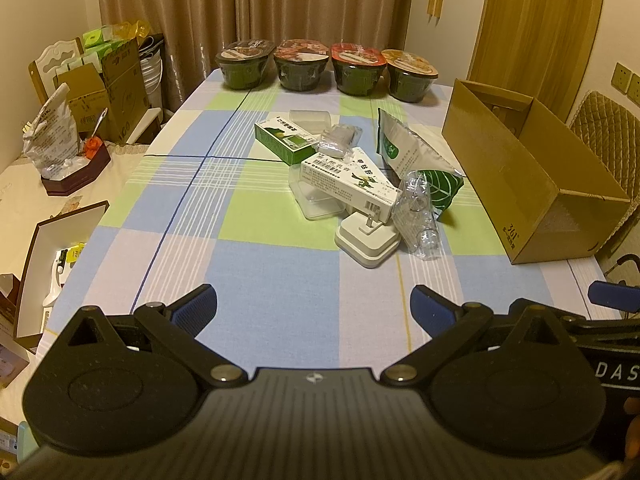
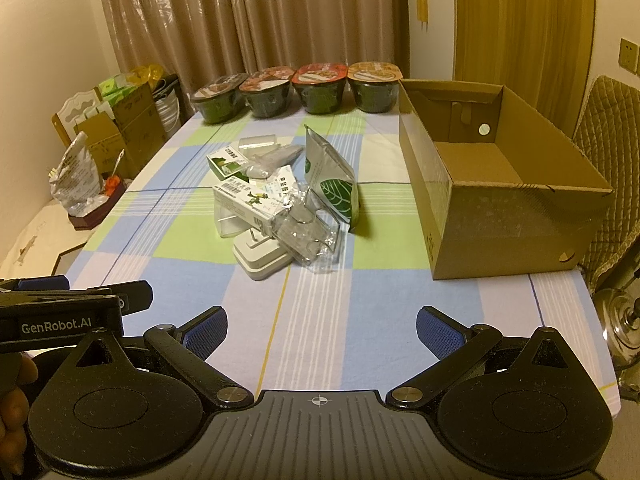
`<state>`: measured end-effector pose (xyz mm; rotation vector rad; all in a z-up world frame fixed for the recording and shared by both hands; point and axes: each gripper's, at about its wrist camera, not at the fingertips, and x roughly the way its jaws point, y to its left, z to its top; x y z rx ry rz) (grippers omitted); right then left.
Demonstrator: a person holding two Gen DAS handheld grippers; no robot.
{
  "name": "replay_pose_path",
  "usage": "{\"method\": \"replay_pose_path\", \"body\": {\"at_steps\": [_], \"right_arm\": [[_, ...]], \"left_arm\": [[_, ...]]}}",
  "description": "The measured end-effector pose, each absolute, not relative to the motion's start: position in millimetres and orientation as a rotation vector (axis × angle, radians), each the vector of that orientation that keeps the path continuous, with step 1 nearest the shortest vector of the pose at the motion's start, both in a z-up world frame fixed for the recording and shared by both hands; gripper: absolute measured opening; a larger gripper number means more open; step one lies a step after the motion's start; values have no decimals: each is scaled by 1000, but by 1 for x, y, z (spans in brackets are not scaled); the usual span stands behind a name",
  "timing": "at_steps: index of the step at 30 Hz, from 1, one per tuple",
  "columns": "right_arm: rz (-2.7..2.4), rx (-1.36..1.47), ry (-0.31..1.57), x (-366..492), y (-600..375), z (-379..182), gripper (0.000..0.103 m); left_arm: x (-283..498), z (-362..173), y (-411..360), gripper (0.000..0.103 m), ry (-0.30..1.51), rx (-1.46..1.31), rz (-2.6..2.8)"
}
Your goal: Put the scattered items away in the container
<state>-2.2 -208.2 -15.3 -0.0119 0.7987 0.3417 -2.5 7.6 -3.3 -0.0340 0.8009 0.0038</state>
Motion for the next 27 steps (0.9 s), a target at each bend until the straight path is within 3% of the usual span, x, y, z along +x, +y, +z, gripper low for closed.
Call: {"method": "replay_pose_path", "body": {"at_steps": [27], "right_arm": [[353,18,794,2,-221,-7,103]], "left_arm": [[-2,-1,10,101,809,-7,-22]]}}
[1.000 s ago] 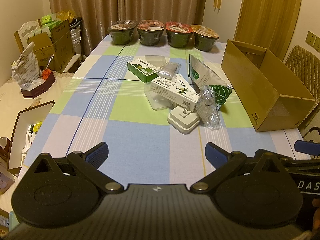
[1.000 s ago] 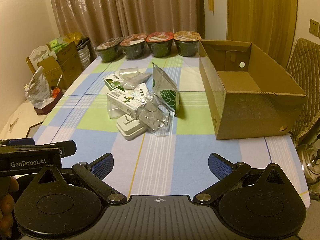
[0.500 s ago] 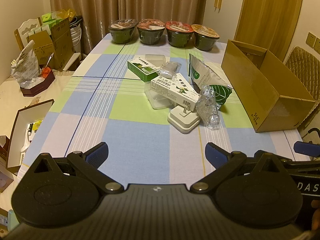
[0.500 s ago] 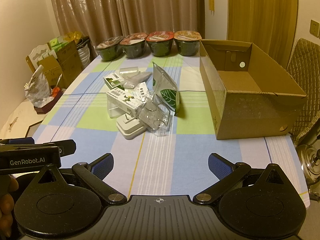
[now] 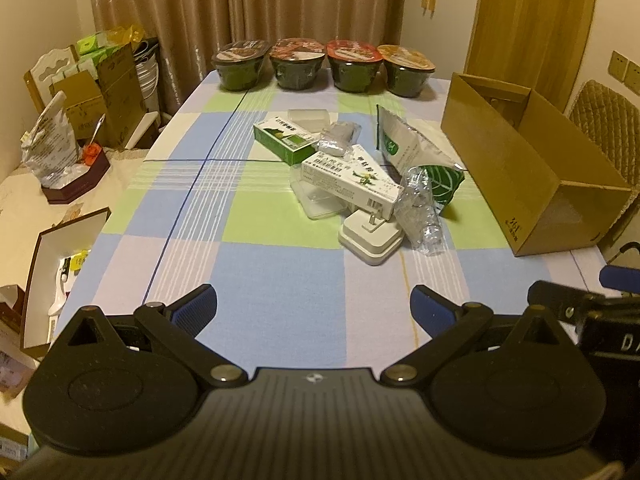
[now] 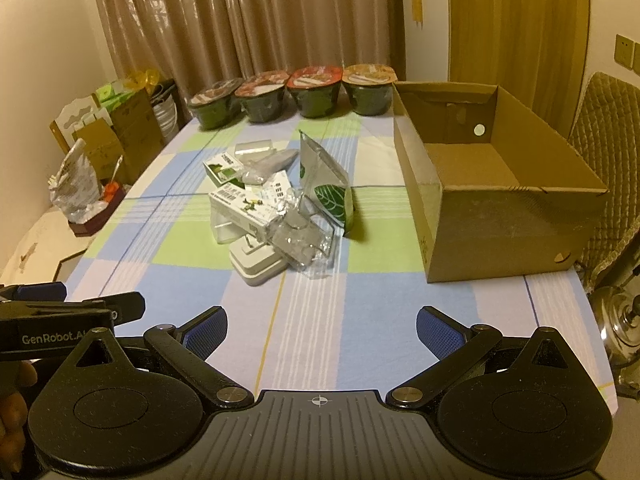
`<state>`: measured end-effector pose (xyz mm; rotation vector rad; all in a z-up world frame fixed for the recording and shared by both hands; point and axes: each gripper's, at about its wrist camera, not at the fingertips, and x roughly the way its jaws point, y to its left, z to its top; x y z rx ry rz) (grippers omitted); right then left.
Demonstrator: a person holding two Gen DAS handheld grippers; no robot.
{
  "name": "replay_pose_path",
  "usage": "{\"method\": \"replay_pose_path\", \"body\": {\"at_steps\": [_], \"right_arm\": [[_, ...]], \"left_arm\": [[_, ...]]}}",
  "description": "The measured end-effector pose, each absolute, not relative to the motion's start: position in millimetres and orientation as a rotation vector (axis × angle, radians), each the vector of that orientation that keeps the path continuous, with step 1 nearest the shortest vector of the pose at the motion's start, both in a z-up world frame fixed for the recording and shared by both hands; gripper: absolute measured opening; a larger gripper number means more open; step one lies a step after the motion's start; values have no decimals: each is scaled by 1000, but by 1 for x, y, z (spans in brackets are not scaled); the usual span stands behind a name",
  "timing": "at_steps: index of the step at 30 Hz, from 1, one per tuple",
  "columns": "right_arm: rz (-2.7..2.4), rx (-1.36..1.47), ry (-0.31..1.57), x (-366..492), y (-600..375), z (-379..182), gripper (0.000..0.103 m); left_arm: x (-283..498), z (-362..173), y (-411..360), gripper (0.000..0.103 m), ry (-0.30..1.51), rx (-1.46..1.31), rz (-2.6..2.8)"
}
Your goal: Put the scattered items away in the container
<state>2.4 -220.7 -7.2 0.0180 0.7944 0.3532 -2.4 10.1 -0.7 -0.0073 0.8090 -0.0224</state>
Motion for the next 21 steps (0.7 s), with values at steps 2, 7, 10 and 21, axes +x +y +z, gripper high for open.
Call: {"method": "replay_pose_path", "body": {"at_steps": [2,7,10,21], "right_arm": [[366,12,788,4,-223,-5,103],[456,-98,729,5,-216,-6,103],[506,-183,679,8,-206,-8,103],[564,-186,793,78,-180,-38,103]], "left_arm": [[0,3,13,101,804,-12,-41],[13,6,19,101,798,21,-84],[26,4,25,101,817,37,-120],[92,-10,44,101,825,132,-214]]}}
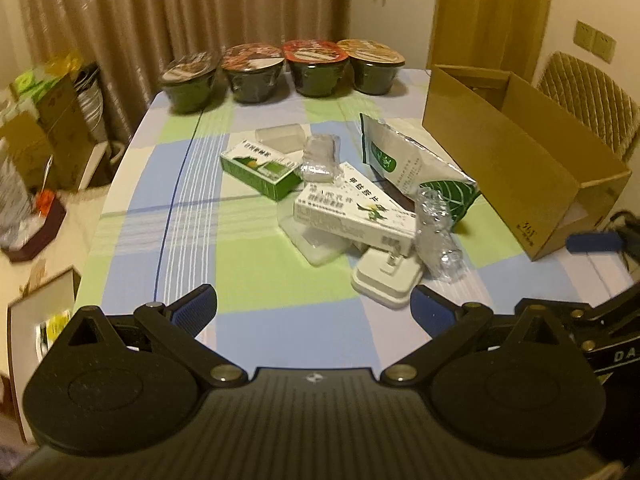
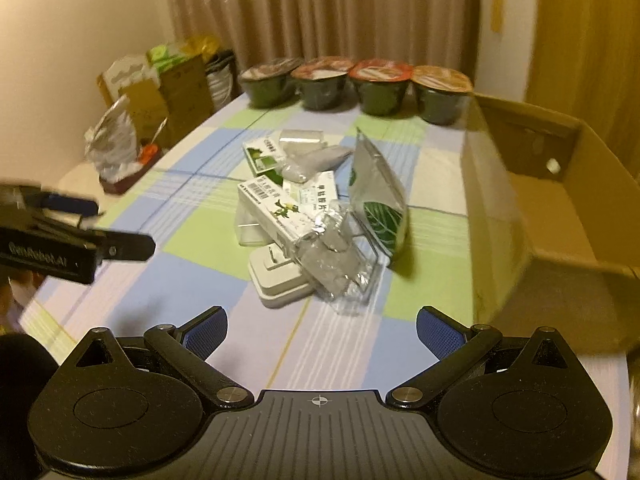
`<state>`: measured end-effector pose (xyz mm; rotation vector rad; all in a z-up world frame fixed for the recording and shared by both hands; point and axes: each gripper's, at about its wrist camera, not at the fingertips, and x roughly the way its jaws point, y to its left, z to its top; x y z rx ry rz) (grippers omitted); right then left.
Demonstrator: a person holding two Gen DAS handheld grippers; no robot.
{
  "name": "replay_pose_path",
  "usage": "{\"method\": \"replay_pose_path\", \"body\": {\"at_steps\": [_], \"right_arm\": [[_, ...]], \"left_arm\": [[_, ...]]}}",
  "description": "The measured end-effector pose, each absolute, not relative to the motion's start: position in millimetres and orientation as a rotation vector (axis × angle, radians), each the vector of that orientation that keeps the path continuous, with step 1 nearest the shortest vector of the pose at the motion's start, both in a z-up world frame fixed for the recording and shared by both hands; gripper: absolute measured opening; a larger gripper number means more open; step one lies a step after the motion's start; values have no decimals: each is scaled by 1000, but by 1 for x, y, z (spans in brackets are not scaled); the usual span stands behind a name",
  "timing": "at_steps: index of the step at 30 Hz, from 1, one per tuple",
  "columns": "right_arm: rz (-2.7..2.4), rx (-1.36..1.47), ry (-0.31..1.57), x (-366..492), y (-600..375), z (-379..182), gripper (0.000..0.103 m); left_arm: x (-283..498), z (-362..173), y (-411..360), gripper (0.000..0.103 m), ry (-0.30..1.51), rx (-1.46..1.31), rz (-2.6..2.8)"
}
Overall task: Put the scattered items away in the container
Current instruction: 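Grasp the white plug adapter with the left tool while the right tool grasps the clear plastic packet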
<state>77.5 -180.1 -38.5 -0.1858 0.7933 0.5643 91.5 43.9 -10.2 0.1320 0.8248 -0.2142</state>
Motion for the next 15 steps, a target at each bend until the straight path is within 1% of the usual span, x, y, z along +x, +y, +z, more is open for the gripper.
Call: {"method": "replay_pose_path", "body": {"at_steps": [4,7,13,14,15], "right_arm": [[634,-300,783,103,-170,-51,103],[704,-393,769,123,-165,-61,103],[838,-666,695,148,-149,-83,103],[860,-682,691,152,-147,-85,99],[882,-694,695,156,-146,-87,90]], "left_arm": [[111,-21,41,101,824,226,-251],[123,-29,40,101,829,235,-281],[138,-42,33,101,819,255,-347],[140,-43,31,101,814,267,-360],[142,-45,29,101,809,280,-372]]}}
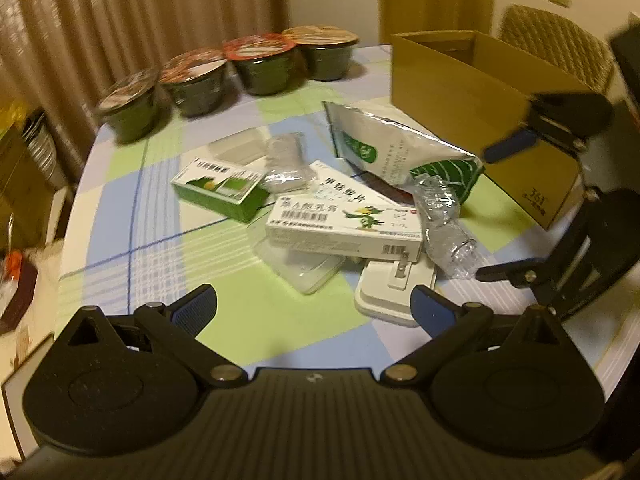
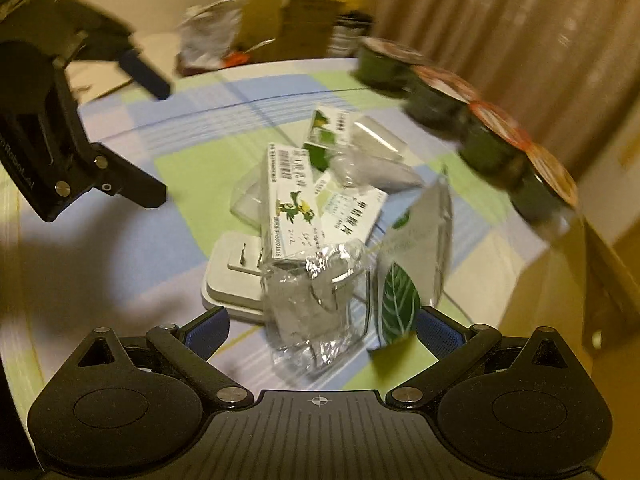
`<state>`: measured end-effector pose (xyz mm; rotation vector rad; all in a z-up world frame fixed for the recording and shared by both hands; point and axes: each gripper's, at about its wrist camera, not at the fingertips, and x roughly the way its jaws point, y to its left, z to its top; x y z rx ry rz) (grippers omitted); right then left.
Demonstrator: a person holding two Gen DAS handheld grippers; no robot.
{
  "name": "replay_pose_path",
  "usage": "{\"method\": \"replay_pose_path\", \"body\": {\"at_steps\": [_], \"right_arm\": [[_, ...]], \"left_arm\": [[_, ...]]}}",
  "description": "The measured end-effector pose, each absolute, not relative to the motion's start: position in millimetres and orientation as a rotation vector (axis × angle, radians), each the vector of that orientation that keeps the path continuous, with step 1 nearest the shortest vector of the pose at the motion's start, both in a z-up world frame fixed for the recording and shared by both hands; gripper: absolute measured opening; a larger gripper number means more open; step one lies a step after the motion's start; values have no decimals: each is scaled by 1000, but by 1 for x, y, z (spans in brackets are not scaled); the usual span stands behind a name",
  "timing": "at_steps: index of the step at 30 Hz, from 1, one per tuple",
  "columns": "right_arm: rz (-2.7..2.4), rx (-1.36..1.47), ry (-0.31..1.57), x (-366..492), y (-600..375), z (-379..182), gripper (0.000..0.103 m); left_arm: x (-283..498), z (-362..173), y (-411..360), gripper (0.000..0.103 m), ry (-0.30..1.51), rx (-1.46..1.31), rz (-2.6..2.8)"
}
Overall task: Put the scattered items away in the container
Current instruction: 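Grasp the white plug adapter with the left tool while the right tool grasps the clear plastic packet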
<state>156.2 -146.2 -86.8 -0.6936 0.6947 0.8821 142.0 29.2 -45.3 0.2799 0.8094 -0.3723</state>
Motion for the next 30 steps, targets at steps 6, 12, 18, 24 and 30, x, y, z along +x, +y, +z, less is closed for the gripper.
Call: {"method": "replay_pose_path", "body": {"at_steps": [6,12,18,24,30], "right_arm": [[908,-770,689,174,-135,-99,80],[945,-825,709,191,-130,-103,66],[982,-836,726,199,-128,-105,66],[989,-826,751,204,-129,-101,34],[926,-787,843,190,-139,-95,32]], "left_arm": [[151,-53,23,101,800,337,-440],[160,-60,23,101,796,371,-480],[167,-64,20,101,791,381,-510],[172,-66,17,101,796,351,-511],[167,-66,10,101,799,360,-528]]}}
